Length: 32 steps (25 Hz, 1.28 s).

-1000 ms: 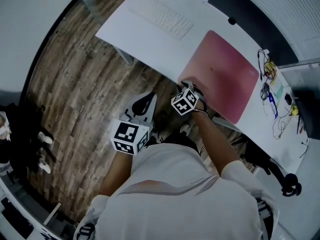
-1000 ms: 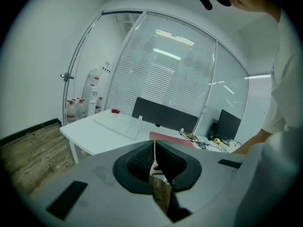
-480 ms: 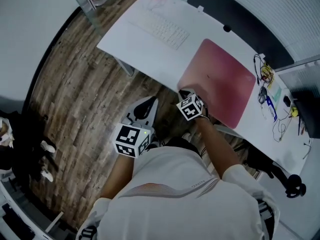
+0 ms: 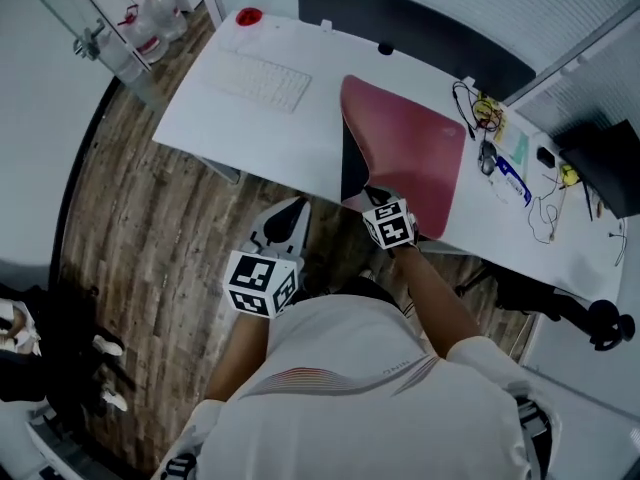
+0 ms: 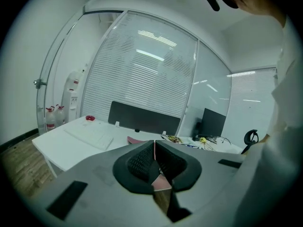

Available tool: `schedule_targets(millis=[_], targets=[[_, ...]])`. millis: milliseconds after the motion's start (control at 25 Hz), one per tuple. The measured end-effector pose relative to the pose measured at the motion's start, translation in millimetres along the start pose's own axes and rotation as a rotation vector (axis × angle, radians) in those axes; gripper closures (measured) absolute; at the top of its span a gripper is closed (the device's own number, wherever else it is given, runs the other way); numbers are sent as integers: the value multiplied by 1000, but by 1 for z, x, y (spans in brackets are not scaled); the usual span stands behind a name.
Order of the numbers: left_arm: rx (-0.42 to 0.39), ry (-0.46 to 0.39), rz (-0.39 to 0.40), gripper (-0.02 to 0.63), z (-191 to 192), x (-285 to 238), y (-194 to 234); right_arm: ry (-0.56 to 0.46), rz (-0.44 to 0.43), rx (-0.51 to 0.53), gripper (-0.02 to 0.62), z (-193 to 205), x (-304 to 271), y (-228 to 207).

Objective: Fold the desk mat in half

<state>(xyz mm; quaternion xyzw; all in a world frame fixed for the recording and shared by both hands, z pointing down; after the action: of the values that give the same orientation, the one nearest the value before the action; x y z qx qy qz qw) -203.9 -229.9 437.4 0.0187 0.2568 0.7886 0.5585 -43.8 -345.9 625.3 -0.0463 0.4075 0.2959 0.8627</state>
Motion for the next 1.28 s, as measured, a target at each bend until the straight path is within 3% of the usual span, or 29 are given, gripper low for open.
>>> schedule_targets(millis=[440, 680, 880, 1200, 1280], targets=[[-96, 26, 109, 586, 1, -59, -99, -90, 123, -152, 534, 66, 90, -64], [-128, 50, 157, 586, 14, -85, -143, -33, 145, -225, 532, 128, 112, -82], [-142, 74, 189, 586, 27, -101, -171, 39, 158, -228, 531, 174, 127, -87], [-135, 87, 200, 586, 31, -112, -183, 132, 139, -305, 535, 210, 130, -89], [-131, 81, 193, 586, 28, -111, -180, 98, 192, -311, 471, 202, 142, -95]])
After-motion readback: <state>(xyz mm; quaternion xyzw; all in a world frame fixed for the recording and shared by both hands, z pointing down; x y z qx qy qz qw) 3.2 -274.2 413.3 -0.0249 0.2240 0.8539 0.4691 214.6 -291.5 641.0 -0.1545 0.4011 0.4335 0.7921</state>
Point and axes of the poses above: the fingertips, and each gripper's own axes: x backward along the fingers, y to its left, z out of its underside, the point moved 4 cm from there along x, backward along the fingers, and after that the axes turned 9 degrees about x, right-handed, at the moved point
